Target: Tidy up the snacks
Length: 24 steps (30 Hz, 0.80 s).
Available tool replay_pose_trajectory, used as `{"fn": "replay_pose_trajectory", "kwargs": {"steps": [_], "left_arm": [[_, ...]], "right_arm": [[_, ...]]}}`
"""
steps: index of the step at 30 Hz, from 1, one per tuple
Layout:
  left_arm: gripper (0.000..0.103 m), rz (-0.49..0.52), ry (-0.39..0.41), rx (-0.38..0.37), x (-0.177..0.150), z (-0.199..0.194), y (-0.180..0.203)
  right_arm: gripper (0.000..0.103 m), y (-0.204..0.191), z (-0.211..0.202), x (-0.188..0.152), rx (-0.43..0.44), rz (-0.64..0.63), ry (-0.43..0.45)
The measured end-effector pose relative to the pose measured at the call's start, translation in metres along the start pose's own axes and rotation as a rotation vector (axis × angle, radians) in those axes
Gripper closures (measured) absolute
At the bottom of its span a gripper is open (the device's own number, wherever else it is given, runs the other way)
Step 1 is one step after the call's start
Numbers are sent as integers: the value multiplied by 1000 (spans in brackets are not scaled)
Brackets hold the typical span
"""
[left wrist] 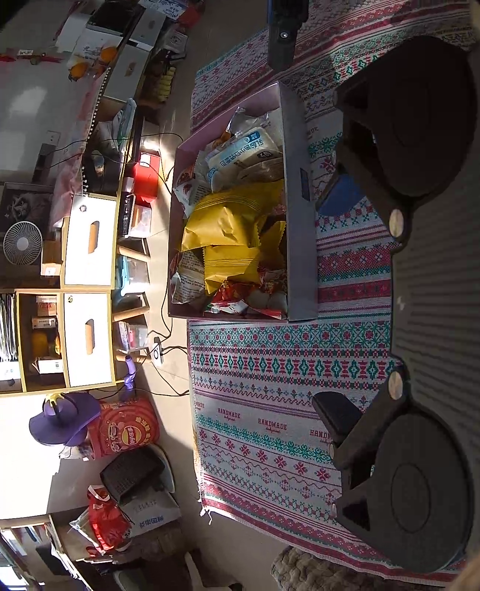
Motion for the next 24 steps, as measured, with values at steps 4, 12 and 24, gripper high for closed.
{"fn": "replay_pose_trajectory", "kwargs": {"steps": [4,12,24], "left_arm": [[0,-2,-14,22,-12,-17,4],[0,57,-28,60,-39,-36,15],[0,17,-45,60,-53,-40,18]], "right_arm": [[1,-16,-16,-13,-68,-70,-28],[0,-34,-35,-45,-76,-136,-67],[1,-39,-22,-59,-134,-195,-91]]}}
Point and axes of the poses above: each gripper's, at about its wrist camera, not at the fingertips, and z roughly the way its jaws point, y to its right, x to its top, the point moved 4 cm from there along z, roughly the way its jaws point, and after that the axes turned 6 degrees about x, right-handed, at the moved point
